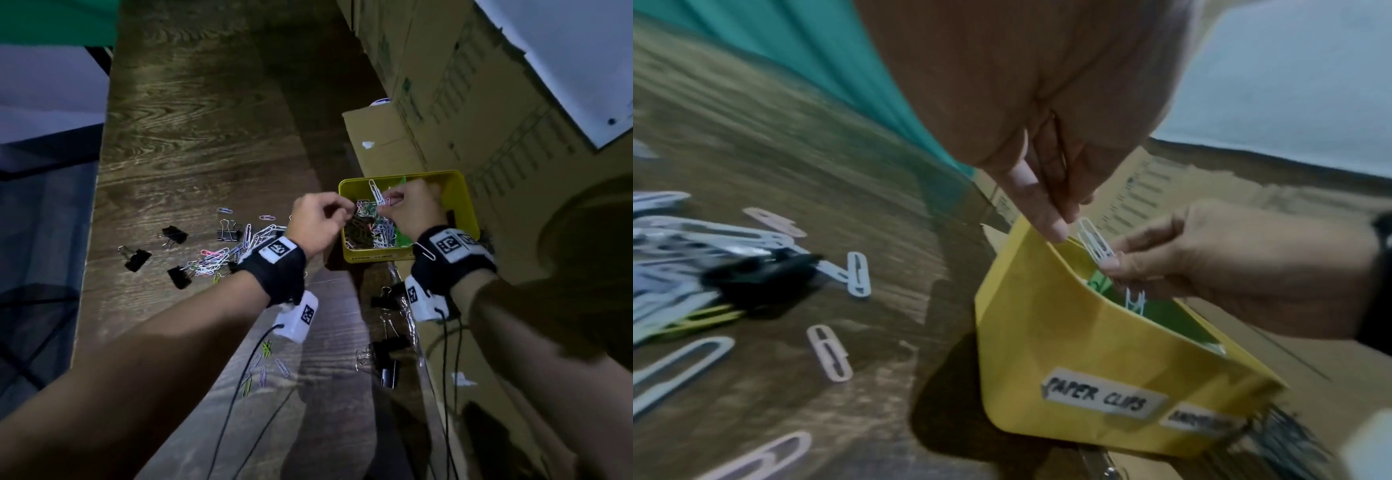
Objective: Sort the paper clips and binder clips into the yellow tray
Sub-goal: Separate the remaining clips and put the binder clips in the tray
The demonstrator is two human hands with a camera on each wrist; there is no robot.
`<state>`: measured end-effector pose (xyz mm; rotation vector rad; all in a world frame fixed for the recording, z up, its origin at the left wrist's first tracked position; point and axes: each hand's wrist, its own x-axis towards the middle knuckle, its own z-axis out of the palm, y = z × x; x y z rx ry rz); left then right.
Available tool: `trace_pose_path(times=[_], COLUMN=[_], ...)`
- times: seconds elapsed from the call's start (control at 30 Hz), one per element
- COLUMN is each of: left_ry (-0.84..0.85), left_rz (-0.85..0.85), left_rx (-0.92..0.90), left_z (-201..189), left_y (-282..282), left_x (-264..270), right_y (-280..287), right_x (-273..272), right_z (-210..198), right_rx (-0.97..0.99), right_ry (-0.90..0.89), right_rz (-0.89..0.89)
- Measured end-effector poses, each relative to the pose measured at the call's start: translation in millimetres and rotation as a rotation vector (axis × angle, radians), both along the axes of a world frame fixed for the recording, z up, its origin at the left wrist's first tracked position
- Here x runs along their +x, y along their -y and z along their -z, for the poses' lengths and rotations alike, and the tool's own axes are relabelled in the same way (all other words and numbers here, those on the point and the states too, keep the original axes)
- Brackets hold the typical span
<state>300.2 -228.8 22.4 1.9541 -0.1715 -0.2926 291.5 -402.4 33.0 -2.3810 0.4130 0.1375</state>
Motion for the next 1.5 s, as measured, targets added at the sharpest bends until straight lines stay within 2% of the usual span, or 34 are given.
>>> trace_pose_path(times=[0.07, 0.17, 0.27, 0.33, 0.4, 0.47, 0.53, 0.63, 0.73, 0.83, 0.97, 1.07, 1.17, 1.37, 1.5], left_ry=[-0.064, -0.105, -0.135, -0.097, -0.003, 0.081, 0.129, 0.227, 0.418, 0.603, 0.600, 0.563, 0.505, 0.540, 0.463], left_rz=[-0.064, -0.007, 0.044, 0.093, 0.204, 0.381, 0.570, 0.811, 0.926, 1.025, 1.011, 0.964, 0.919, 0.760, 0.733], left_rx=[-0.060, 0.058, 0.173, 0.255, 0.363, 0.521, 0.593, 0.664, 0.752, 0.834, 0.801, 0.759, 0.768, 0.819, 0.784], left_z=[4.2, 10.5, 17.8, 19.0, 18.7, 22.8, 34.3, 58.7, 72.6, 78.7, 77.0, 74.7, 80.7, 91.6, 95.4], left_y=[-21.9, -59.9, -96.3, -116.0, -134.9, -152.6, -166.3, -178.6, -185.3, -198.0, -213.6, -215.3, -218.9, -206.5, -207.5], left_x=[-1.5, -8.3, -21.0, -31.2, -44.2, -62.7, -85.3, -116.4, -138.6, -145.0, -141.3, -150.8, -165.7, -191.4, -196.4], right_y=[-10.2, -23.4, -33.6, -41.3, -53.5, -71.8, -94.1, -129.8, -161.7, -182.5, -204.5, -221.2, -226.2, -229.9, -236.2], right_x=[1.9, 1.5, -3.9, -10.2, -23.2, -45.6, -74.9, -122.0, -166.0, -193.6, -209.0, -210.6, -208.2, -211.5, -213.2], right_z=[1.6, 8.2, 10.7, 5.9, -4.3, -14.4, -9.6, 19.1, 49.8, 65.5, 66.2, 64.4, 65.4, 72.3, 72.1], right_rx=[-0.110, -0.212, -0.224, -0.222, -0.238, -0.247, -0.227, -0.233, -0.241, -0.249, -0.203, -0.225, -0.234, -0.193, -0.177], right_ry=[-0.010, -0.048, -0.142, -0.119, 0.017, 0.139, 0.161, -0.023, -0.262, -0.325, -0.336, -0.348, -0.356, -0.326, -0.290], right_rz=[-0.071, -0.161, -0.202, -0.186, -0.221, -0.331, -0.479, -0.672, -0.799, -0.736, -0.547, -0.501, -0.496, -0.564, -0.545])
